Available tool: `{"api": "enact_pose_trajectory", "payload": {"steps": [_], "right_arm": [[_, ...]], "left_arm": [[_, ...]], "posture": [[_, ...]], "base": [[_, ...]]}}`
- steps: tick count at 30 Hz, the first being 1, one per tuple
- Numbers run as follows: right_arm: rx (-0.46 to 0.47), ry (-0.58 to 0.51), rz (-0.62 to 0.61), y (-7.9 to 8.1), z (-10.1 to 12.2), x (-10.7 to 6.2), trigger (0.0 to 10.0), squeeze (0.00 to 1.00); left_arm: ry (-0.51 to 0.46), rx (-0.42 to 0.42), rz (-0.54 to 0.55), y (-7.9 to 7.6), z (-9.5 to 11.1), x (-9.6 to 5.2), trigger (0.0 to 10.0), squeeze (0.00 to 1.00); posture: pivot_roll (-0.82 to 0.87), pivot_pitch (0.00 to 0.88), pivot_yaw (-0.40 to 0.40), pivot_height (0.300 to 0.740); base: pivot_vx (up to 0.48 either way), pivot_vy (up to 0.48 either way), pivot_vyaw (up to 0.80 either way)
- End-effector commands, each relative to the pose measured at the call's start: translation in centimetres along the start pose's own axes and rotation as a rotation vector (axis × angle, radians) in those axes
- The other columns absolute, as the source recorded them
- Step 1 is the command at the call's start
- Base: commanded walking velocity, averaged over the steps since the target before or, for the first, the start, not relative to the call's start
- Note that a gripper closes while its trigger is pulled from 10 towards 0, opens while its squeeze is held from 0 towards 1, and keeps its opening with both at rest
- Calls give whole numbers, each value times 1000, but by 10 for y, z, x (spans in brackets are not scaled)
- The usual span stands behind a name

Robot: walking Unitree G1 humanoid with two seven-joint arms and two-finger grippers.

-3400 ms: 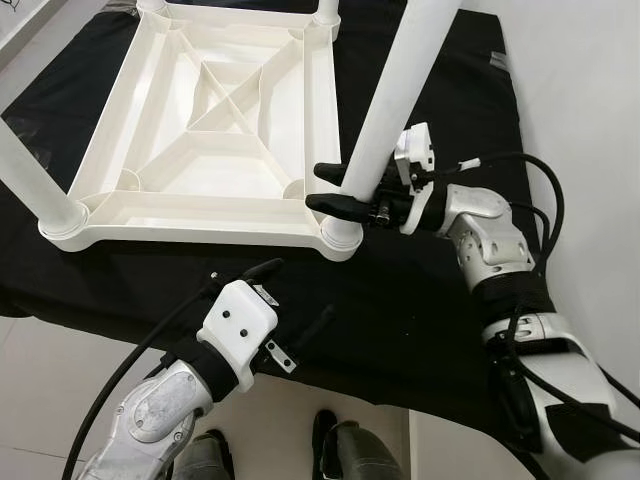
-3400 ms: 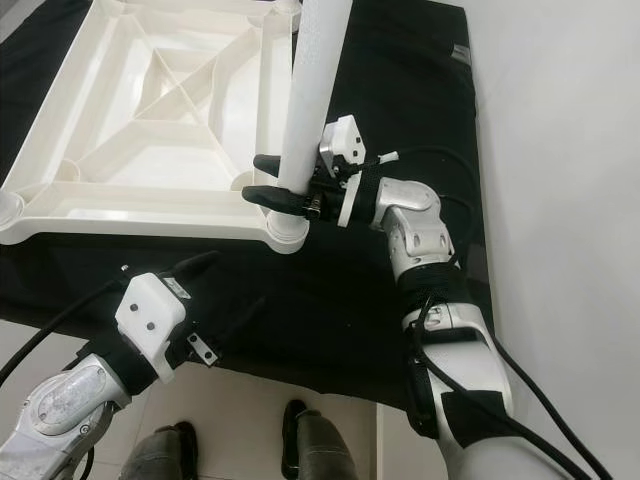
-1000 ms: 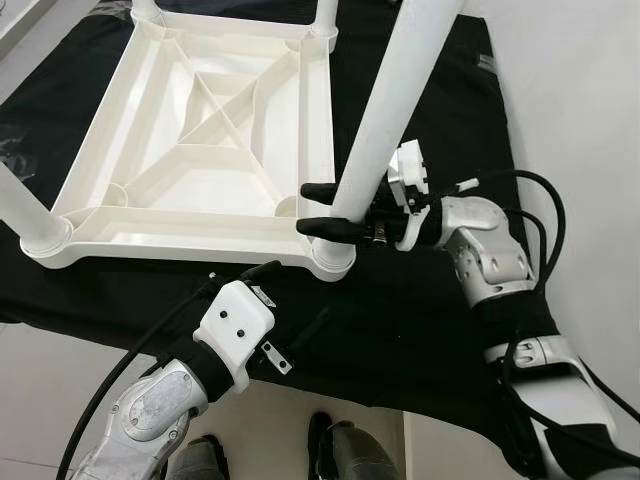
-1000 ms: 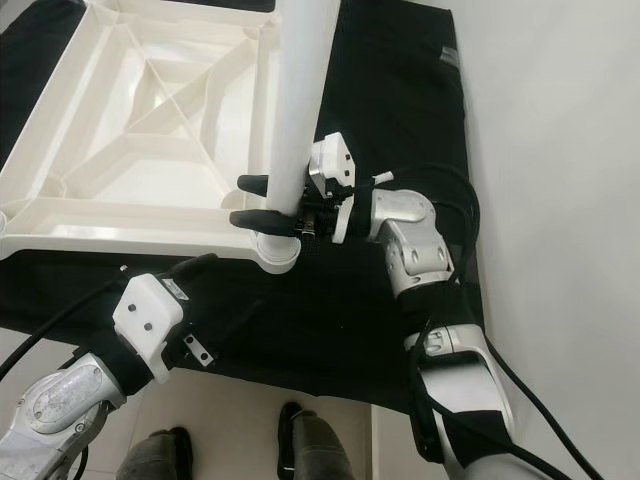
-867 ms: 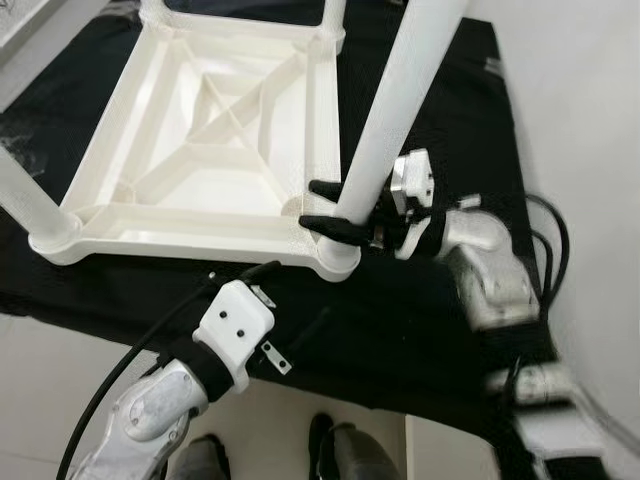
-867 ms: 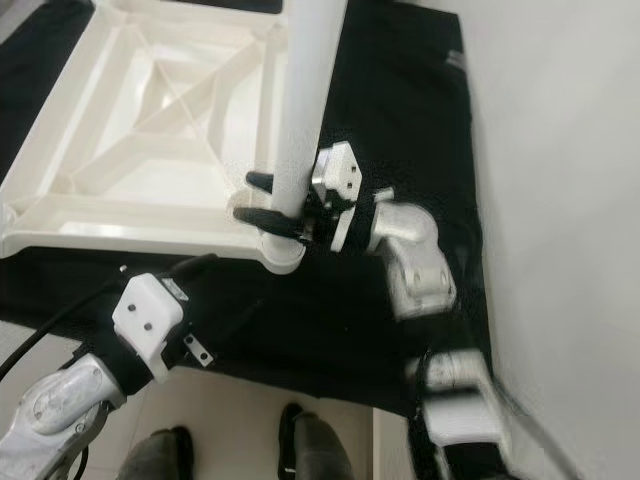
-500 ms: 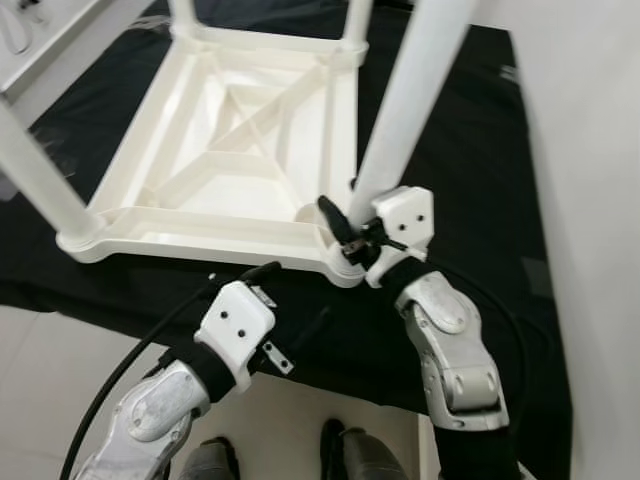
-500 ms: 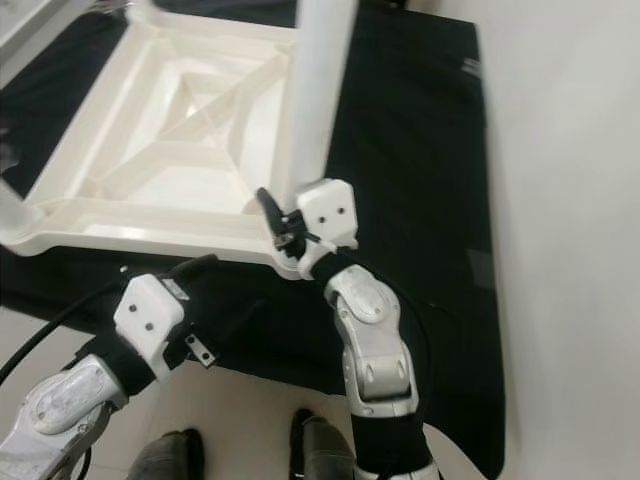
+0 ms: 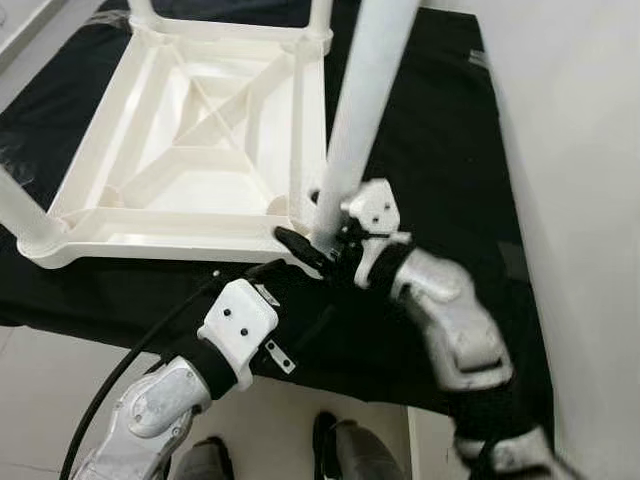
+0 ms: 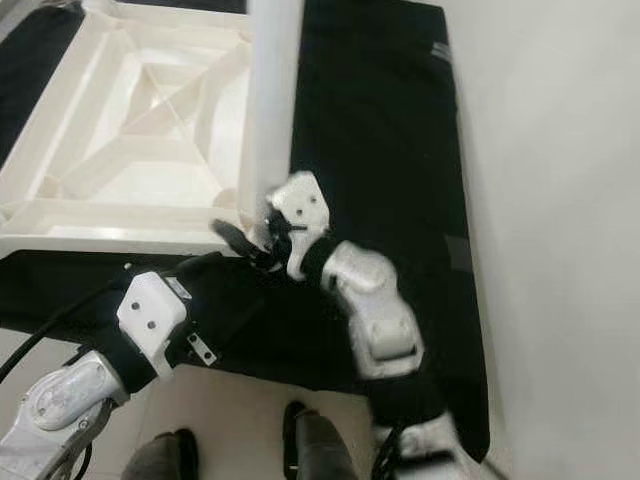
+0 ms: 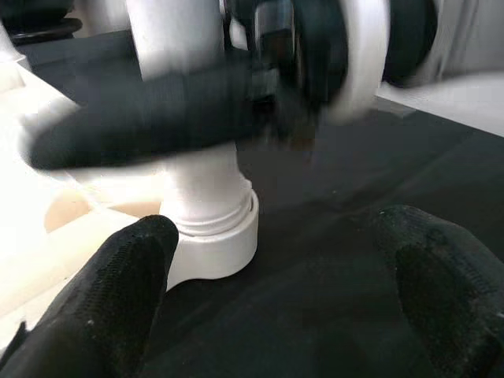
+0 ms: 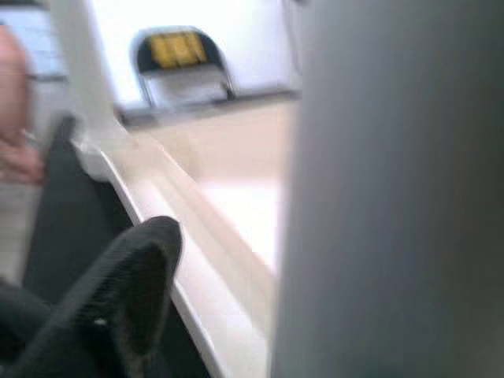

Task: Building children table

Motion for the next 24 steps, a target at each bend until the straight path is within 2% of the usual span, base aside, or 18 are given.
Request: {"api": "enact_pose_trajectory", "payload": {"steps": [1, 3, 5, 9, 12, 20, 21, 23, 24], "right_arm": [[-7, -45, 153, 8, 6, 2, 10000, 0], [-52, -69, 346, 3, 12, -2, 10000, 0], [-70, -47, 441, 0, 7, -6, 10000, 0], [-77, -16, 505, -6, -3, -5, 10000, 0], [-41, -31, 557, -8, -2, -3, 10000, 0], [-11, -60, 603, -18, 0, 2, 10000, 0], [-3, -62, 623, -20, -1, 2, 7451, 0], [3, -61, 641, -21, -3, 2, 7451, 0], [2, -60, 636, -22, -4, 1, 1529, 0]], "left_arm": [[7, -7, 0, -1, -3, -1, 10000, 0], [4, -6, 2, -1, -2, 0, 10000, 0], [3, -5, 3, -1, -2, 0, 10000, 0], [4, -4, 8, -1, -2, -1, 10000, 0], [4, -3, 10, -1, -2, -1, 10000, 0], [4, -5, 4, -2, -2, 0, 10000, 0], [4, -5, 3, -3, -2, 0, 10000, 0], [3, -5, 3, -3, -2, 0, 10000, 0], [5, -5, 3, -3, -2, 0, 10000, 0]], "posture": [[92, 258, -125, 740], [96, 258, -128, 740], [99, 260, -130, 740], [106, 262, -132, 740], [114, 263, -130, 740], [117, 262, -129, 740], [119, 262, -130, 740], [119, 262, -130, 740], [120, 262, -128, 740]], "base": [[0, 0, 0], [0, 0, 0], [0, 0, 0], [0, 0, 0], [0, 0, 0], [0, 0, 0], [0, 0, 0], [0, 0, 0], [0, 0, 0]]}}
Point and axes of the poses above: a point about 5 cm out from each wrist's last joint towards the gripper, its own x axis pointing out of the wrist towards the gripper, its own z axis along the axis of the wrist's last joint, y = z × x, the point moved 4 cm from there along x, pointing out of the wrist towards the gripper, and after that the axes turned 10 degrees about -x, right-handed, at the moved point
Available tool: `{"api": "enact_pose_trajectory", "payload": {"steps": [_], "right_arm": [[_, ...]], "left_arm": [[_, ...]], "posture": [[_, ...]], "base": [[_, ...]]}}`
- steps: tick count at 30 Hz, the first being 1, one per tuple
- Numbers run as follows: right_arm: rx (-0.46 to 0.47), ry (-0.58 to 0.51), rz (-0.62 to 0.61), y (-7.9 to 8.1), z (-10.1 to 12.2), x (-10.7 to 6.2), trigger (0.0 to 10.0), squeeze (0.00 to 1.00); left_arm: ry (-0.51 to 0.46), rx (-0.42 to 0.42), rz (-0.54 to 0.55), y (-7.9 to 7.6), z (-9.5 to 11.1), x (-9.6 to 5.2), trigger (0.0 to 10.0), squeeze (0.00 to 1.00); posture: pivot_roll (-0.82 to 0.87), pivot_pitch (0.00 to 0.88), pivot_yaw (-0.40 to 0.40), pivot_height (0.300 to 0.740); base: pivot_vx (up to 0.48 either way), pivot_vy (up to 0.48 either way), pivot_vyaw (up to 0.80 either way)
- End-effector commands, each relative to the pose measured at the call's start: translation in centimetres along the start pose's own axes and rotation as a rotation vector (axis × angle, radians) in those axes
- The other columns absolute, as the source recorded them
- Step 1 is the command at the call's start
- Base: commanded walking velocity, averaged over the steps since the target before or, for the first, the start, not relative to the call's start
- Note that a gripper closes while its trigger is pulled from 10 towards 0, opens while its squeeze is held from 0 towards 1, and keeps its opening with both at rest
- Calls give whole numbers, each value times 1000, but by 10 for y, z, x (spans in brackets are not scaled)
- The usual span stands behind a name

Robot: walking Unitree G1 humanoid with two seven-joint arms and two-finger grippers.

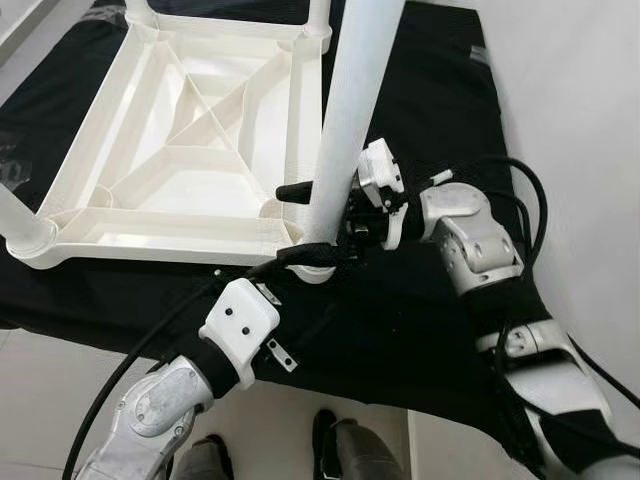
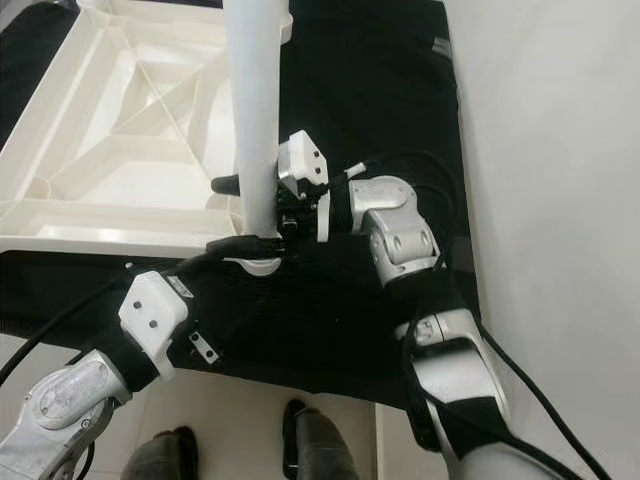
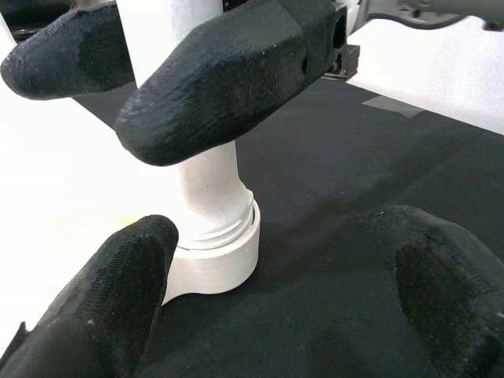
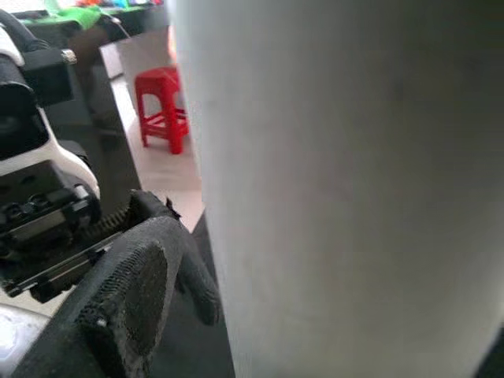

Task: Building children table

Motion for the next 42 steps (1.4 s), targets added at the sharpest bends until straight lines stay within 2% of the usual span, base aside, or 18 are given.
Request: {"api": "enact_pose_trajectory", "payload": {"steps": [1, 2, 9, 15, 17, 19, 20, 22, 23, 24, 27, 29, 34, 35, 36, 37, 38, 42], "right_arm": [[0, -10, 28, 3, -3, 3, 1529, 0], [4, -12, 25, 3, -4, 2, 0, 0], [29, 7, -51, 6, -14, -19, 0, 0], [39, 156, -251, 14, -48, -41, 0, 0], [54, 170, -282, 20, -53, -43, 0, 0], [103, 168, -330, 48, -60, -45, 0, 0], [117, 177, -396, 56, -62, -45, 0, 0], [178, 368, -884, 42, -86, -67, 0, 0], [241, 494, -1126, 50, -96, -85, 0, 0], [290, 585, -1280, 61, -100, -100, 0, 0], [238, 581, -1200, 72, -92, -77, 0, 0], [205, 524, -1099, 66, -90, -57, 0, 0], [265, 477, -1034, 54, -89, -35, 0, 0], [270, 482, -1057, 53, -85, -32, 9020, 0], [276, 465, -1084, 50, -77, -28, 10000, 612], [276, 465, -1084, 50, -77, -28, 10000, 612], [276, 436, -1062, 45, -72, -23, 10000, 1000], [257, 255, -996, 21, -49, -15, 10000, 1000]], "left_arm": [[12, -2, -7, -3, -3, -1, 10000, 0], [13, -2, -7, -3, -3, -1, 10000, 0], [14, -4, -7, -3, -3, -2, 10000, 0], [10, -11, -14, -6, -3, -1, 10000, 0], [9, -12, -14, -6, -2, -2, 10000, 0], [17, -14, -15, -5, -4, -4, 10000, 0], [23, -13, -22, -6, -5, -4, 10000, 0], [22, -10, -38, -10, -3, -2, 10000, 0], [18, -11, -40, -10, -1, -2, 10000, 0], [16, -12, -39, -10, -1, -2, 10000, 0], [20, -10, -27, -7, -1, -4, 10000, 0], [28, -6, -20, -5, -3, -5, 10000, 0], [20, -10, -26, -6, -2, -3, 10000, 0], [21, -9, -26, -6, -2, -3, 10000, 0], [23, -7, -24, -6, -3, -3, 10000, 0], [23, -7, -24, -6, -3, -3, 10000, 0], [21, -4, -21, -5, -2, -2, 10000, 0], [16, -1, -19, -4, -1, -1, 10000, 0]], "posture": [[120, 262, -128, 740], [121, 260, -126, 740], [115, 266, -125, 740], [107, 278, -136, 740], [103, 282, -135, 740], [85, 292, -129, 740], [88, 294, -129, 740], [108, 305, -133, 740], [106, 317, -136, 740], [106, 317, -136, 740], [105, 315, -127, 740], [105, 311, -124, 740], [106, 303, -127, 740], [103, 298, -124, 740], [109, 293, -124, 740], [109, 293, -124, 740], [109, 292, -123, 740], [105, 283, -125, 740]], "base": [[0, 0, 0], [0, 0, 0], [0, 0, 0], [0, 0, 0], [0, 0, 0], [0, 0, 0], [0, 0, 0], [0, 0, 0], [0, 0, 0], [0, 0, 0], [0, 0, 0], [0, 0, 0], [0, 0, 0], [0, 0, 0], [0, 0, 0], [0, 0, 0], [0, 0, 0], [0, 0, 0]]}}
Point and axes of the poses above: a point about 5 cm out from each wrist's last joint towards the gripper, its own x axis pointing out of the wrist towards the gripper, its own z axis along the axis of the wrist's last joint, y = z × x, the point moved 4 cm from there along x, pointing out of the wrist towards the gripper, and after that the axes turned 10 degrees about -x, right-handed, at the moved point
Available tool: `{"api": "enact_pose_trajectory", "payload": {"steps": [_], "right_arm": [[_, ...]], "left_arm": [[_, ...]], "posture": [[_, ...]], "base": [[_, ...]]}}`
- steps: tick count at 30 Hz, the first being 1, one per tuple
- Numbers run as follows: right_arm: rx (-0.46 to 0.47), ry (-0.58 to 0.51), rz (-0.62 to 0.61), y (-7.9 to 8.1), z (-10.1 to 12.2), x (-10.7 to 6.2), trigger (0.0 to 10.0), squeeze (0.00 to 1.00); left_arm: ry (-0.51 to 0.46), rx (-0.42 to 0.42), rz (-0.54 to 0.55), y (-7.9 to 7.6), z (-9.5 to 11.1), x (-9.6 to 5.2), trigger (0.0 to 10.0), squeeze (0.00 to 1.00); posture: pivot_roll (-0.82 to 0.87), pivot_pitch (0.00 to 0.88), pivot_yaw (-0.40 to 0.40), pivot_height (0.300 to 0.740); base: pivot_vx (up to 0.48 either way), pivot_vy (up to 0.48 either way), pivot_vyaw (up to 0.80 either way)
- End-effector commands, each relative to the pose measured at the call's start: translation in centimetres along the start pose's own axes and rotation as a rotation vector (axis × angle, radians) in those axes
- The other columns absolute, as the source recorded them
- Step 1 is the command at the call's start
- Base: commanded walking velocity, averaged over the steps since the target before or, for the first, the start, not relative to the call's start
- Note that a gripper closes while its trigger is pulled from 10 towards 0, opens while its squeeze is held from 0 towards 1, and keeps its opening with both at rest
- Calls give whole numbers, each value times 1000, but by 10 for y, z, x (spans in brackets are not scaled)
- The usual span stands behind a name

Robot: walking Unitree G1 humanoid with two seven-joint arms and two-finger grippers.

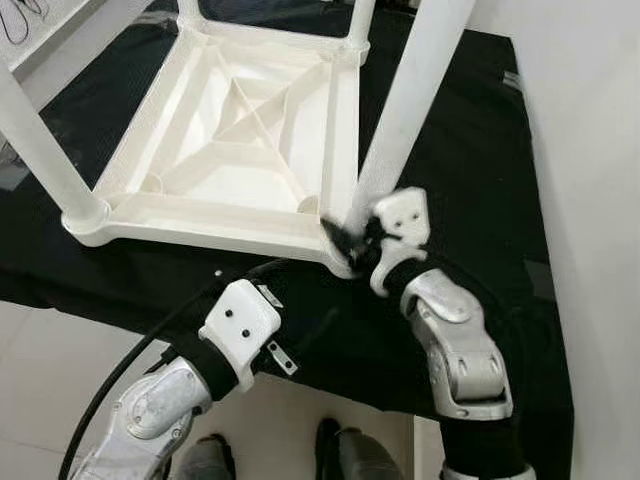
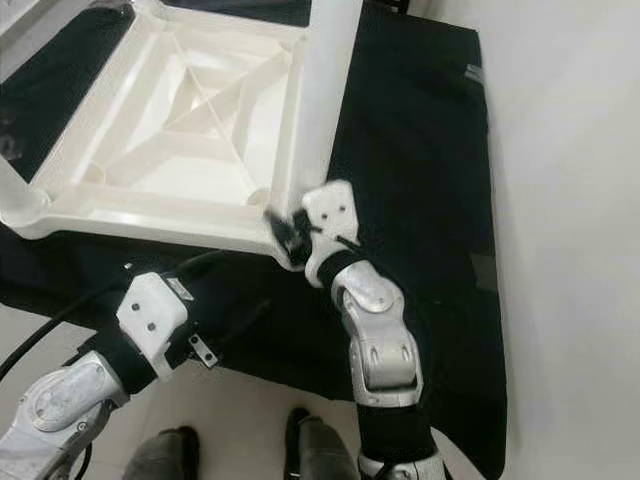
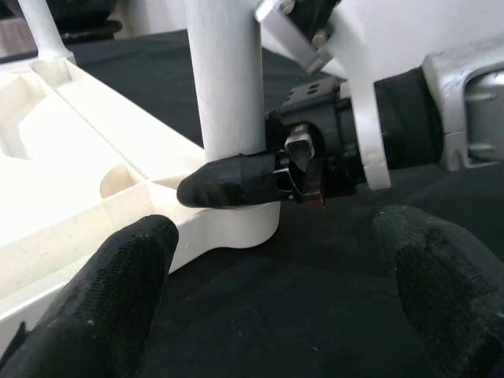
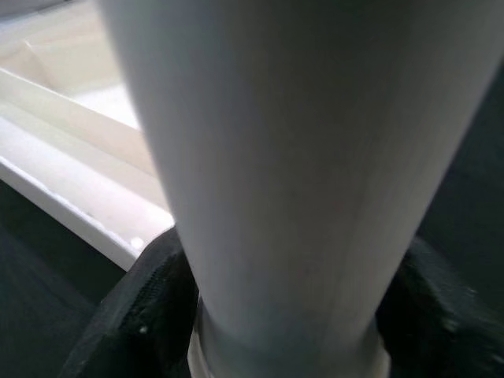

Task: Building children table

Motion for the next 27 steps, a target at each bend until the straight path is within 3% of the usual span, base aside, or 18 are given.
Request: {"api": "enact_pose_trajectory", "payload": {"steps": [1, 3, 4, 5, 8, 13, 23, 24, 25, 26, 27], "right_arm": [[25, -55, 51, 1, 10, 5, 10000, 1000], [47, -165, 159, 1, 31, 8, 10000, 953], [47, -165, 159, 1, 31, 8, 10000, 953], [32, -206, 212, 0, 39, 8, 10000, 0], [-92, -288, 398, -7, 53, 11, 10000, 0], [-192, -318, 600, -4, 58, 6, 10000, 0], [-220, -358, 676, -16, 71, 13, 10000, 0], [-212, -363, 682, -19, 73, 15, 8549, 0], [-210, -354, 671, -22, 73, 19, 4510, 0], [-212, -353, 672, -25, 72, 22, 4510, 0], [-213, -351, 674, -27, 70, 24, 3333, 0]], "left_arm": [[19, -10, -10, -3, -5, -1, 10000, 0], [18, -10, -10, -3, -5, 0, 10000, 0], [18, -10, -10, -3, -5, 0, 10000, 0], [17, -10, -10, -3, -5, 0, 10000, 0], [13, -9, -11, -4, -5, 1, 10000, 0], [11, -6, -5, -3, -4, 1, 10000, 0], [14, -3, -6, -4, -4, 0, 10000, 0], [14, -3, -7, -4, -4, 0, 10000, 0], [16, -3, -9, -4, -5, 0, 10000, 0], [17, -3, -11, -4, -5, 0, 10000, 0], [17, -2, -12, -5, -5, 0, 10000, 0]], "posture": [[105, 283, -125, 740], [104, 279, -129, 740], [104, 279, -129, 740], [105, 276, -129, 740], [113, 268, -127, 740], [125, 265, -130, 740], [135, 265, -123, 740], [135, 266, -123, 740], [137, 268, -122, 740], [137, 268, -122, 740], [137, 269, -121, 740]], "base": [[0, 0, 0], [0, 0, 0], [0, 0, 0], [0, 0, 0], [0, 0, 0], [0, 0, 0], [0, 0, 0], [0, 0, 0], [0, 0, 0], [0, 0, 0], [0, 0, 0]]}}
Point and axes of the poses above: a point about 5 cm out from each wrist's last joint towards the gripper, its own x axis pointing out of the wrist towards the gripper, its own z axis along the axis of the wrist's last joint, y = z × x, the point moved 4 cm from there along x, pointing out of the wrist towards the gripper, and after that the axes turned 10 degrees about -x, right-handed, at the moved point
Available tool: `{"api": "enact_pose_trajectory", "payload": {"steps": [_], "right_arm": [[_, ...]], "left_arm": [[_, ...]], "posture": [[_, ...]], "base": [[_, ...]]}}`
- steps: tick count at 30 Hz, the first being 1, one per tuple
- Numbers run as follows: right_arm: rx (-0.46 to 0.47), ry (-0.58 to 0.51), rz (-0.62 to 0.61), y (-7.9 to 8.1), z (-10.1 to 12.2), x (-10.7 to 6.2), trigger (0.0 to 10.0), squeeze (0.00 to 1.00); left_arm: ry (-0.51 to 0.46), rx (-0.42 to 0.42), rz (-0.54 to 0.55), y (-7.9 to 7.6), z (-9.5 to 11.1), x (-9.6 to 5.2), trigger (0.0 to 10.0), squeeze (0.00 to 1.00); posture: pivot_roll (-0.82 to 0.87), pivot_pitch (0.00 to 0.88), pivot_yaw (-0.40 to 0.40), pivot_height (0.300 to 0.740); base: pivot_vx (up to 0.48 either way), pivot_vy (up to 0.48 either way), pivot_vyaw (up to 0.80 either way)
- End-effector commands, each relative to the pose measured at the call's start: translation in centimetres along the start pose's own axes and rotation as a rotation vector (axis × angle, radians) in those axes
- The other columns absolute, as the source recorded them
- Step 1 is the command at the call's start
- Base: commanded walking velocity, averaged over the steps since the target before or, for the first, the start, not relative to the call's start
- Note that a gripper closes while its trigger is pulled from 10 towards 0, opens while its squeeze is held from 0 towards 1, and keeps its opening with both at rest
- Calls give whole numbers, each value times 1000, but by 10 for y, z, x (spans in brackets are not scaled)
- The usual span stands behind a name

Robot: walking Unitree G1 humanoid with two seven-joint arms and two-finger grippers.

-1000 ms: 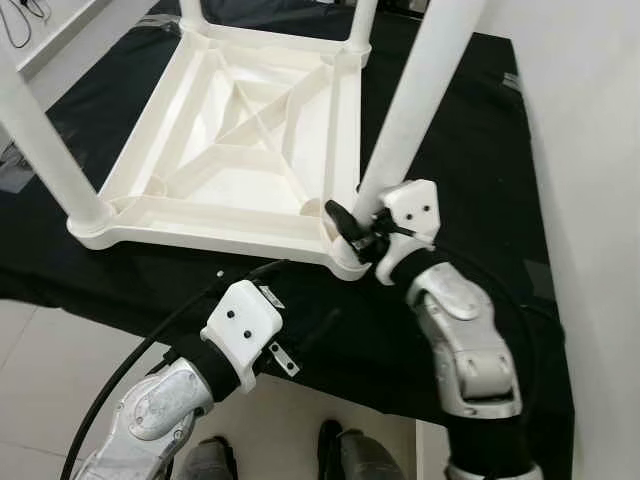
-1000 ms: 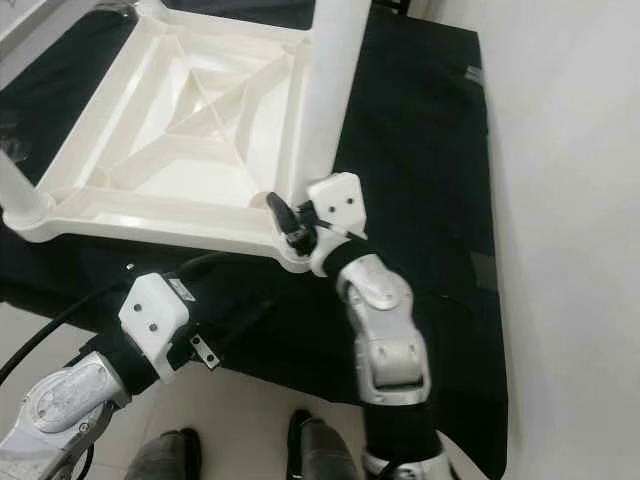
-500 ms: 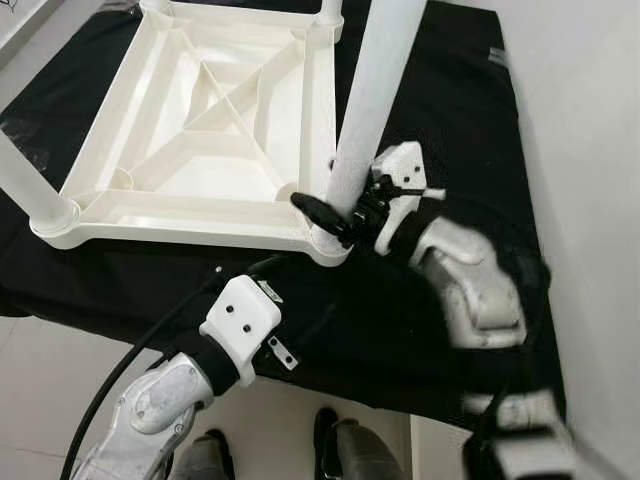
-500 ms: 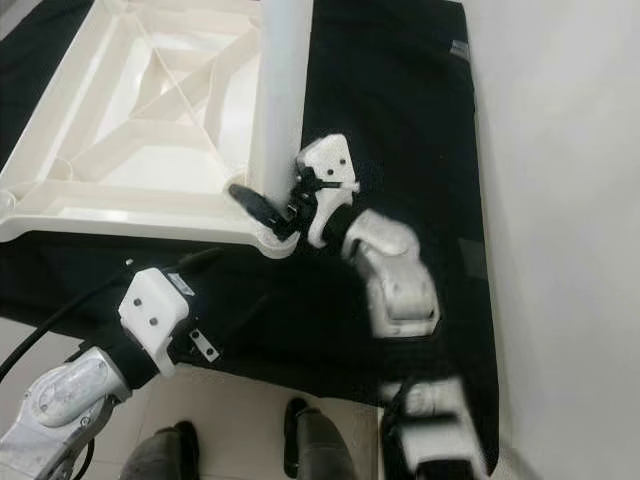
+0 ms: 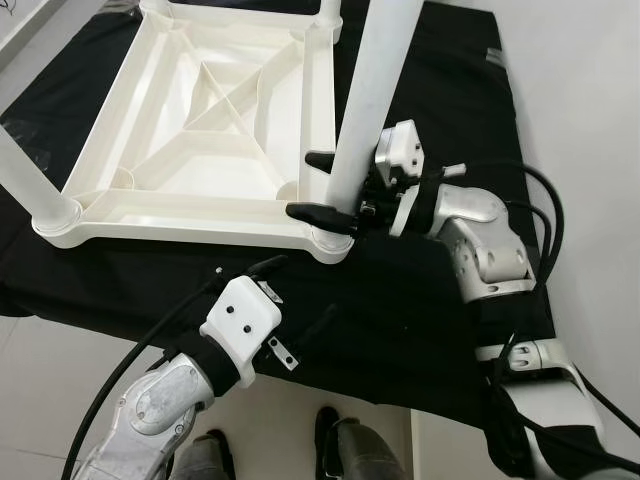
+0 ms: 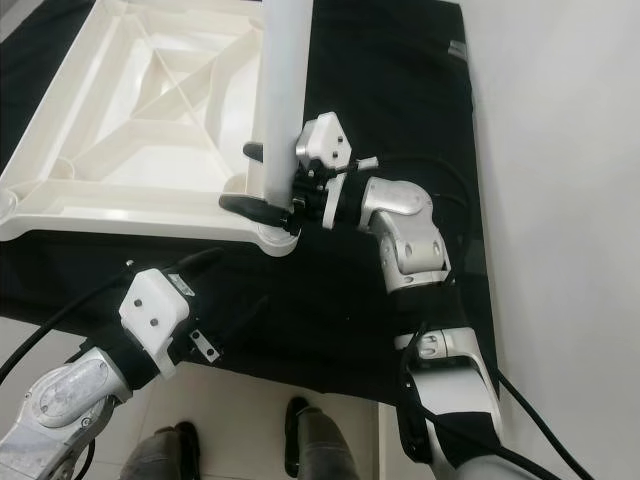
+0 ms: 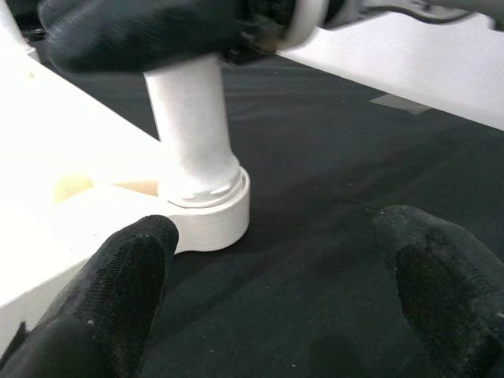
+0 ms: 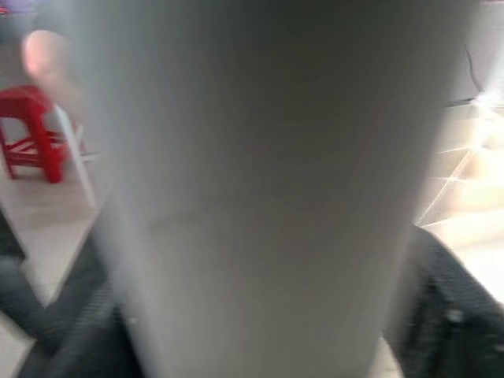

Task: Building children table

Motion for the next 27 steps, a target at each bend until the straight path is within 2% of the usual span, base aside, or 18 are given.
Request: {"api": "enact_pose_trajectory", "payload": {"steps": [1, 2, 8, 14, 17, 18, 19, 20, 21, 22, 23, 24, 25, 27], "right_arm": [[8, -7, 18, 2, -6, 1, 3333, 0], [10, -8, 31, 1, -9, 0, 0, 0], [18, -9, 115, 2, -12, -5, 0, 0], [8, -1, 110, 2, -15, -13, 0, 0], [-11, 74, -40, 2, -29, -21, 0, 0], [-11, 74, -40, 2, -29, -21, 0, 0], [-7, 91, -91, 2, -33, -22, 0, 0], [46, 134, -225, 6, -45, -19, 0, 0], [78, 228, -409, 8, -61, -20, 0, 0], [78, 228, -409, 8, -61, -20, 0, 0], [95, 371, -618, 17, -81, -27, 0, 0], [95, 371, -618, 17, -81, -27, 0, 0], [143, 460, -684, 65, -94, -21, 0, 0], [181, 408, -575, 82, -88, -3, 0, 0]], "left_arm": [[16, -2, -14, -5, -4, -1, 10000, 0], [16, -1, -14, -5, -4, -1, 10000, 0], [21, -4, -12, -5, -5, -2, 10000, 0], [21, -8, -15, -6, -5, -2, 10000, 0], [23, -9, -10, -5, -5, -4, 10000, 0], [23, -9, -10, -5, -5, -4, 10000, 0], [24, -9, -9, -5, -5, -4, 10000, 0], [25, -10, -9, -4, -6, -5, 10000, 0], [26, -14, -11, -4, -6, -6, 10000, 0], [26, -14, -11, -4, -6, -6, 10000, 0], [28, -17, -14, -5, -7, -6, 10000, 0], [28, -17, -14, -5, -7, -6, 10000, 0], [32, -21, -29, -7, -8, -4, 10000, 0], [32, -25, -34, -7, -8, -4, 10000, 0]], "posture": [[137, 269, -121, 740], [138, 270, -121, 740], [128, 275, -122, 740], [122, 278, -125, 740], [105, 281, -131, 740], [105, 281, -131, 740], [105, 281, -131, 740], [92, 288, -130, 740], [92, 288, -130, 740], [92, 288, -130, 740], [80, 292, -121, 740], [80, 292, -121, 740], [94, 292, -106, 740], [81, 277, -95, 740]], "base": [[0, 0, 0], [0, 0, 0], [0, 0, 0], [0, 0, 0], [0, 0, 0], [0, 0, 0], [0, 0, 0], [0, 0, 0], [0, 0, 0], [0, 0, 0], [0, 0, 0], [0, 0, 0], [0, 0, 0], [0, 0, 0]]}}
Point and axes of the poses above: a point about 5 cm out from each wrist's last joint towards the gripper, its own x axis pointing out of the wrist towards the gripper, its own z axis along the axis of the wrist's last joint, y = z × x, the point moved 4 cm from there along x, pointing out of the wrist towards the gripper, and after that the axes turned 10 degrees about -x, right-handed, at the moved point
